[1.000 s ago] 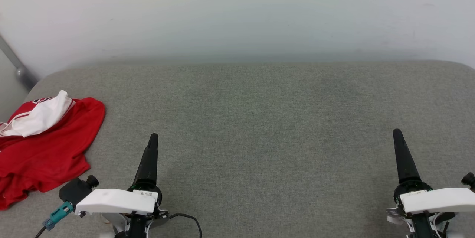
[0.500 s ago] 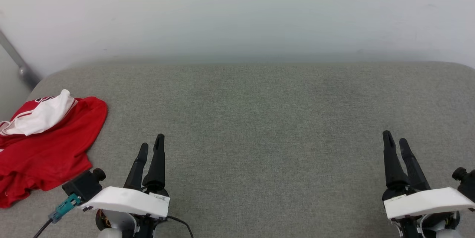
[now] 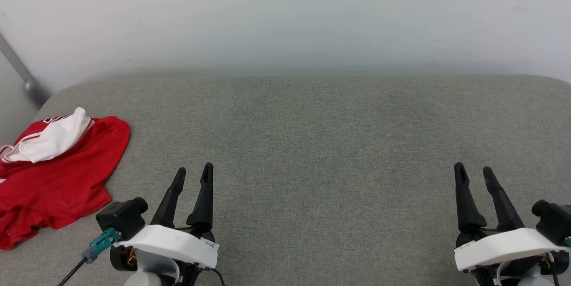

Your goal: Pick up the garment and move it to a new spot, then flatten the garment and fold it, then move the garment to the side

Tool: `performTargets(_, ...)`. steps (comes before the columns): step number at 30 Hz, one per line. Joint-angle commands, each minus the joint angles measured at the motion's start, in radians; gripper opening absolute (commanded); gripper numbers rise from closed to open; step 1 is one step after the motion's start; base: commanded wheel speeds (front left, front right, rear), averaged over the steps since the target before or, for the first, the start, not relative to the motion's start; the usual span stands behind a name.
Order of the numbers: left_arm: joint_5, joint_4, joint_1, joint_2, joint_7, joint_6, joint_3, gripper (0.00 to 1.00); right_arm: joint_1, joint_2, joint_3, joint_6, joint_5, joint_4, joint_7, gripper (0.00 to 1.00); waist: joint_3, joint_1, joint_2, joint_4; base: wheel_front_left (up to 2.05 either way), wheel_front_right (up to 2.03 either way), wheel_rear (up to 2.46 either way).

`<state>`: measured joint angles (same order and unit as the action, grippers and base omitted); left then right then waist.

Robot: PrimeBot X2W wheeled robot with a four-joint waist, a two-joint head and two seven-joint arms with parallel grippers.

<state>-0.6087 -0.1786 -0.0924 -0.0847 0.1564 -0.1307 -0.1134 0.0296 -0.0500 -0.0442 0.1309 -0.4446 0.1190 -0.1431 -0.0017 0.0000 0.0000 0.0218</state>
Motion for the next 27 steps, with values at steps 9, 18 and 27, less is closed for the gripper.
performTargets(9, 0.135, -0.004, -0.025, -0.009, 0.030, 0.000, -0.012, 1.00, -0.008, -0.001, -0.002, 0.000, 0.116, -0.019, -0.001, 1.00, -0.002, 0.0000, 0.0000, 0.003, 0.00, 0.00, 0.00)
performTargets(18, 0.233, -0.013, -0.028, -0.008, 0.051, 0.000, -0.021, 1.00, -0.018, -0.001, 0.000, 0.000, 0.199, -0.028, -0.002, 1.00, -0.003, 0.0000, 0.0000, 0.007, 0.00, 0.00, 0.00)
performTargets(27, 0.318, -0.022, -0.030, -0.002, 0.070, 0.000, -0.027, 1.00, -0.023, -0.001, 0.001, 0.000, 0.264, -0.025, -0.002, 1.00, -0.003, 0.0000, 0.0000, 0.009, 0.00, 0.00, 0.00)
